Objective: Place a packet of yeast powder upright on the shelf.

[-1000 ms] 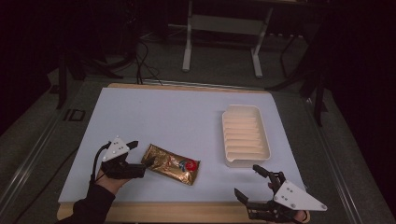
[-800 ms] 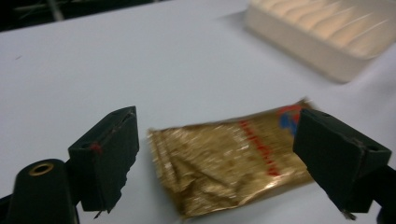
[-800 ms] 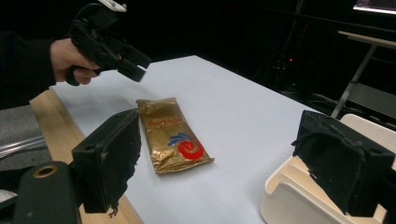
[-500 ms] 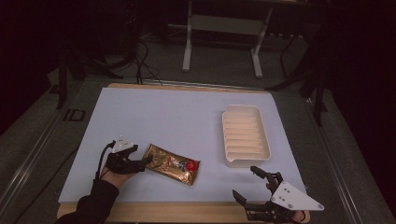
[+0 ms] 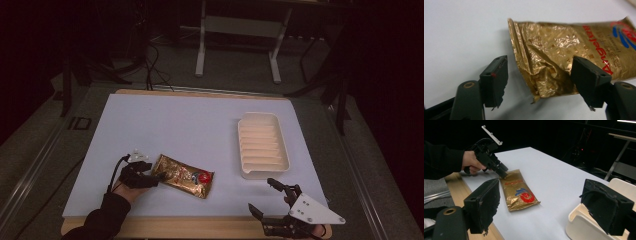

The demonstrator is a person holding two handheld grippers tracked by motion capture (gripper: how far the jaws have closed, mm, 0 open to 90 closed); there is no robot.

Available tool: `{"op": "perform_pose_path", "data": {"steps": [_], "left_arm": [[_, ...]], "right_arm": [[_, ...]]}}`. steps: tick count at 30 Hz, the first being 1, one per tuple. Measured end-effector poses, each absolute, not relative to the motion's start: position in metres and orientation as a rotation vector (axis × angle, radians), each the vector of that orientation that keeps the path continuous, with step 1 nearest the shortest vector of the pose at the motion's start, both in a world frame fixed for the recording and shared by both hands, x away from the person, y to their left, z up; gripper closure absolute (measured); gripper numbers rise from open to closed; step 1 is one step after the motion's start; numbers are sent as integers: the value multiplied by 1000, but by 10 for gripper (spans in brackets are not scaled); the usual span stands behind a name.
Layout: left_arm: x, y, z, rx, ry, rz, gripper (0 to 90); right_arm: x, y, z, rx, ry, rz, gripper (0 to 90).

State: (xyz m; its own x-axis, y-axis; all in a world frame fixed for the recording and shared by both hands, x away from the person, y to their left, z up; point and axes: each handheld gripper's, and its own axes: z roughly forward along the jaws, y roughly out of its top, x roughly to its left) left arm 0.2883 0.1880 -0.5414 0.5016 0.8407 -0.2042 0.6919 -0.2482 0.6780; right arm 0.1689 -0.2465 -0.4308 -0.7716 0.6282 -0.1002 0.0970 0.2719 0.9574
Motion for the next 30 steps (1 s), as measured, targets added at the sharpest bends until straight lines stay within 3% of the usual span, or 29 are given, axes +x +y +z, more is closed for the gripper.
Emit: {"op": "perform_pose_path", "data": {"steps": [8,12,17,21,28,30], "left_arm": [[285,184,-544,1995,1303,284,370],[281,179,-545,2017,1299,354,438],[280,177,-544,2014,1323,348,505],[278,174,-544,2006,1331,345,587],[276,169,-544,2011,1327,341,840],[276,168,-544,2013,1328,342,873]], "right_arm": [[169,-246,-432,650,2084,1510,152],[168,-245,-431,644,2086,1509,152],[168,-245,-432,646,2093,1508,162],[168,-245,-432,642,2095,1505,162],[168,-243,-432,637,2100,1500,163],[168,-243,-433,634,2102,1500,163]]}}
